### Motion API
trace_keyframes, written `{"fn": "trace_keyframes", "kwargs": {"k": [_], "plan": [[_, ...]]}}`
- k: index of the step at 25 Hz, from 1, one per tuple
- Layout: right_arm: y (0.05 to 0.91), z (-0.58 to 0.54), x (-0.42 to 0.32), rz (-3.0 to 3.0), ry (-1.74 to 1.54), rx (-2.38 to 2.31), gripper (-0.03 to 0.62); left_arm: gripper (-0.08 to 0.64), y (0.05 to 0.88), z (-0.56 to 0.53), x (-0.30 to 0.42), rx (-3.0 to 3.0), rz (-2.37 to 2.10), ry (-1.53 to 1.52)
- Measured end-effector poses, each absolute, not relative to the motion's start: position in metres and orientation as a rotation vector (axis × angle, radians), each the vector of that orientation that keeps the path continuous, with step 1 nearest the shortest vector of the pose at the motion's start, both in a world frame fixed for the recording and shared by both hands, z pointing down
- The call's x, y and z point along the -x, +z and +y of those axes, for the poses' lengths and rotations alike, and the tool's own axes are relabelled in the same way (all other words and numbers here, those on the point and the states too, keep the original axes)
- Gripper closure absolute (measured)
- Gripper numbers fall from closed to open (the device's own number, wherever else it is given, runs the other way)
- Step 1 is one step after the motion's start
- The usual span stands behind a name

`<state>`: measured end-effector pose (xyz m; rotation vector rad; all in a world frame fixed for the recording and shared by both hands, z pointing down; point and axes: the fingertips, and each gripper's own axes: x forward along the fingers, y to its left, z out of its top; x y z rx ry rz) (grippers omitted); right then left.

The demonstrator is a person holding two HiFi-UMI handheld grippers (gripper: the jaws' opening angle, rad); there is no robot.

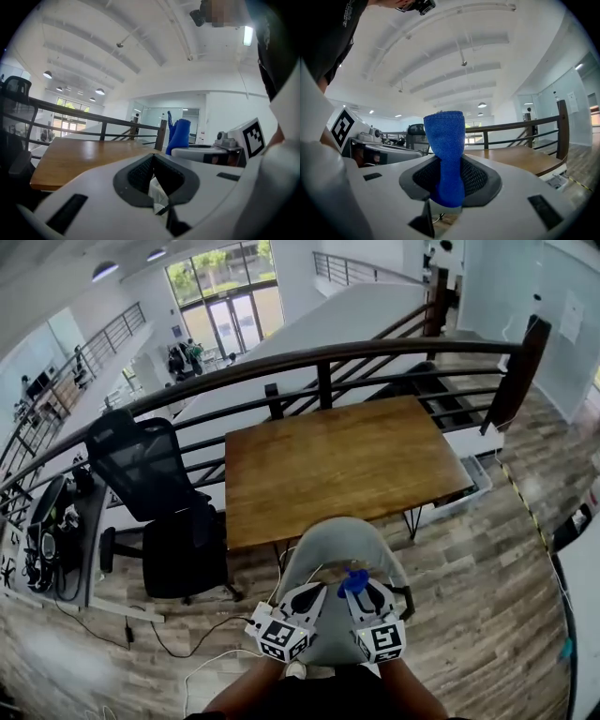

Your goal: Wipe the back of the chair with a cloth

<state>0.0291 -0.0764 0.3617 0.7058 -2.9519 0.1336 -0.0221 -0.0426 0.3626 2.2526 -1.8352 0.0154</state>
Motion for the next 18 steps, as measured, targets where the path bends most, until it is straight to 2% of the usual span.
{"fn": "trace_keyframes", "kwargs": {"k": [8, 13, 18], "plan": [[0.391, -0.104, -0.01, -2.951, 0.185, -0.527, 0.472, 0.554, 0.387, -0.051, 0.053, -2.057, -1.997, 0.061], [0.419, -0.121, -0.001, -2.914, 0.344, -0.573, 0.472, 0.554, 0.406, -0.059, 0.075, -1.971, -2.038, 0.043], [0.441, -0.126, 0.019, -2.876, 0.287, -0.548, 0.472, 0.554, 0.43, -0.063, 0.094, -1.926, -2.046, 0.036]]}}
